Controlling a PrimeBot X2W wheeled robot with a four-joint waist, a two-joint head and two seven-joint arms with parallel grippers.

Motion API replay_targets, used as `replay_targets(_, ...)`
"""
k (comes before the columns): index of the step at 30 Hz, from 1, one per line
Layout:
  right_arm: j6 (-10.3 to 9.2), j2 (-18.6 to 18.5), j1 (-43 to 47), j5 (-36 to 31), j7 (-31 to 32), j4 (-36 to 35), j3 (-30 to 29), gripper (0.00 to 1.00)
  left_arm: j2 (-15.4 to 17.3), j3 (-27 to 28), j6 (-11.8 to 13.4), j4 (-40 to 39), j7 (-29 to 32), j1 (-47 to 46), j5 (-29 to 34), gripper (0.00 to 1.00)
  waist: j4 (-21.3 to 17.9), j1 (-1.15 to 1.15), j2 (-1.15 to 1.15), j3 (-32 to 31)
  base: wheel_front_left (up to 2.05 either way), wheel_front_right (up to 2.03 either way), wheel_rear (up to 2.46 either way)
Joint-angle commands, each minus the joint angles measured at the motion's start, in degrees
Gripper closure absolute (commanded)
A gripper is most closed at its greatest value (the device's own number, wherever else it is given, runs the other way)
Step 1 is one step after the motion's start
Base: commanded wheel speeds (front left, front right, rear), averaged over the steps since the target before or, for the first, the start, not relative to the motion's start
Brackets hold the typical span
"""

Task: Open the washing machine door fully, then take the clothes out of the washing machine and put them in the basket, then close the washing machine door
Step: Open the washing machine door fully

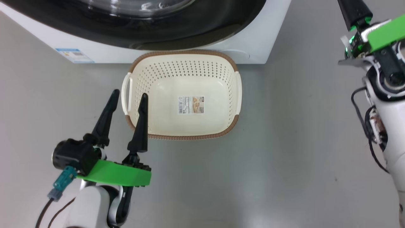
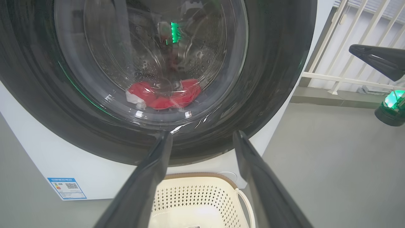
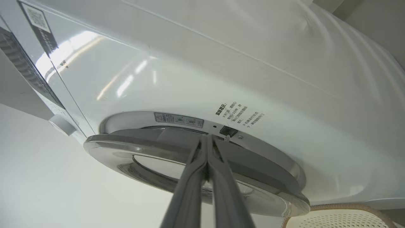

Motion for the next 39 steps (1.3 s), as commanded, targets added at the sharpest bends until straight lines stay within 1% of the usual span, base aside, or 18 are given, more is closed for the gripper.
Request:
replay_targets(1,0.03,0.7,-1.4,1.1,1.1,-1.0,0.3,1.00,1.1,1.4,0.5,-1.8,-0.4,-1.2,0.0,0.00,0.8,0.00,0.00,1.5,0.00,0.00,0.00)
replay_targets(8,0.03,0.6,-7.8,6.1,10.1,2.4,0.4,1.00,1.1,1.2,0.6,-3.2,-0.4,-2.2,0.4,0.00,1.5,0.00,0.00,4.8,0.00,0.00,0.00)
replay_targets(16,0.03,0.6,-13.5,8.2,17.0,3.6,0.8,1.00,1.1,0.8,0.7,-3.7,-0.4,-3.0,0.2,0.00,2.3,0.00,0.00,7.6,0.00,0.00,0.00)
replay_targets(23,0.03,0.8,-16.5,8.3,19.8,4.5,1.0,1.00,1.1,0.5,0.8,-3.9,-0.4,-3.4,-0.1,0.00,3.1,0.00,0.00,9.1,0.00,0.00,0.00)
replay_targets(39,0.03,1.4,-20.6,6.7,22.4,6.0,1.1,1.00,1.1,-0.1,0.7,-3.9,-0.4,-4.7,-0.4,0.00,4.4,0.00,0.00,11.6,0.00,0.00,0.00)
